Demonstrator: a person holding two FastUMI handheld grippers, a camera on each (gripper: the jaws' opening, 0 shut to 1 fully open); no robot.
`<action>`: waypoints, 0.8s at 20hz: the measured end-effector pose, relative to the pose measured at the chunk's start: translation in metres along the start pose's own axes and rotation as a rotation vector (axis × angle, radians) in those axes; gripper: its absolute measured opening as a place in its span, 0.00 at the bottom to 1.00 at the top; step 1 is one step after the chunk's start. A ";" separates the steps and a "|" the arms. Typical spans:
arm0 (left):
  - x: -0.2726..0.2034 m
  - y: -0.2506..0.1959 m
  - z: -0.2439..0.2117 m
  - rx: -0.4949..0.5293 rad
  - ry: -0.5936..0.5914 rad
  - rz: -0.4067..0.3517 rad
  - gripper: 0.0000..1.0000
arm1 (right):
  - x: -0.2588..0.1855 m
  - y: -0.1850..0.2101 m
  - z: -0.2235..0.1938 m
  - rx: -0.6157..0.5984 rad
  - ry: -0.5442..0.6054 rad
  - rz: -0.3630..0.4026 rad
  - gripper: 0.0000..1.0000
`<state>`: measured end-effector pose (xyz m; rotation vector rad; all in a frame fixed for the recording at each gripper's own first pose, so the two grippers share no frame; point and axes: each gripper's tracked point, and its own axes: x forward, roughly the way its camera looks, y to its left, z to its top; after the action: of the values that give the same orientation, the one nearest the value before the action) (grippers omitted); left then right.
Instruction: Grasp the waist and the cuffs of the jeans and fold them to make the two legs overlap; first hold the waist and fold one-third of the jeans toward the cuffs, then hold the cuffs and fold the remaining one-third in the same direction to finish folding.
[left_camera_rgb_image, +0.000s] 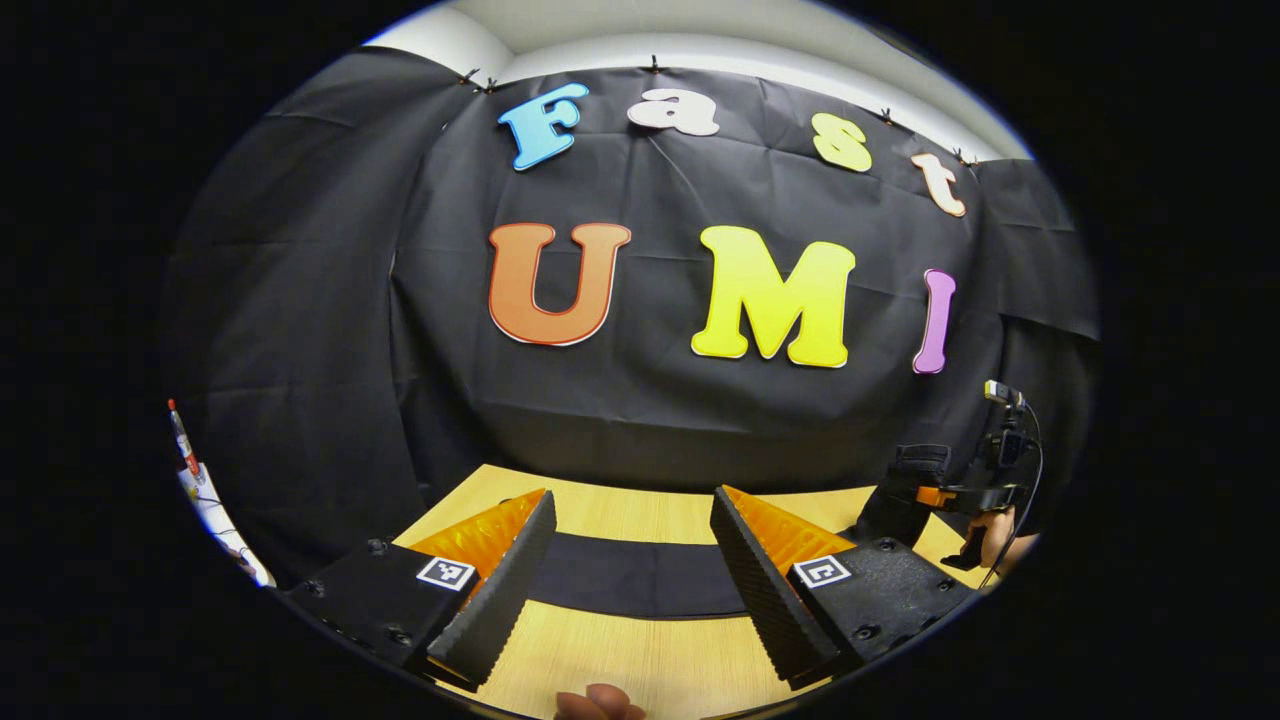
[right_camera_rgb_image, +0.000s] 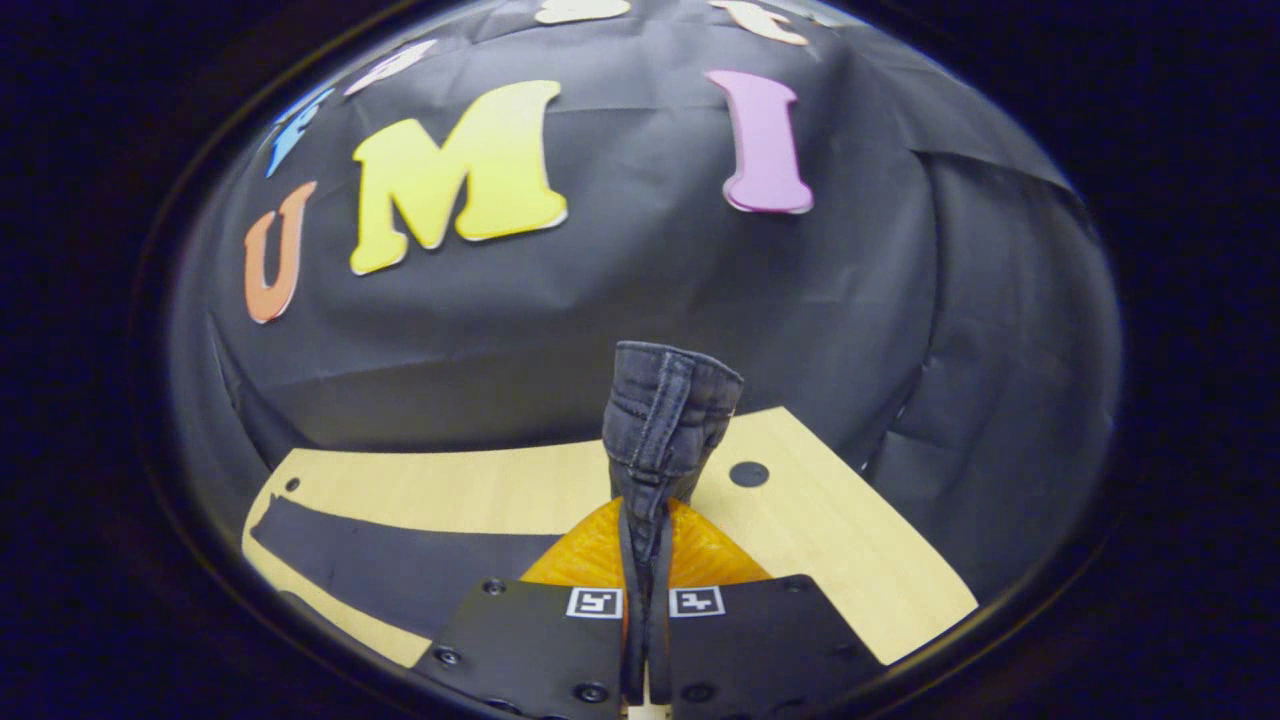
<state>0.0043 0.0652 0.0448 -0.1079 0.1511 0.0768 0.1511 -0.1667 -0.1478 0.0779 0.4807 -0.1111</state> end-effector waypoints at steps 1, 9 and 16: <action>-0.002 0.002 0.001 -0.005 -0.006 0.004 0.99 | -0.002 0.003 0.004 -0.015 -0.009 0.015 0.02; -0.010 0.013 0.011 -0.046 -0.040 0.014 0.99 | 0.000 0.016 0.006 -0.118 -0.033 0.105 0.02; -0.019 0.019 0.019 -0.053 -0.067 0.021 0.98 | 0.002 0.059 -0.031 -0.138 0.024 0.181 0.00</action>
<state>-0.0135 0.0850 0.0640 -0.1563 0.0837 0.1056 0.1461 -0.1056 -0.1730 -0.0128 0.5022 0.1004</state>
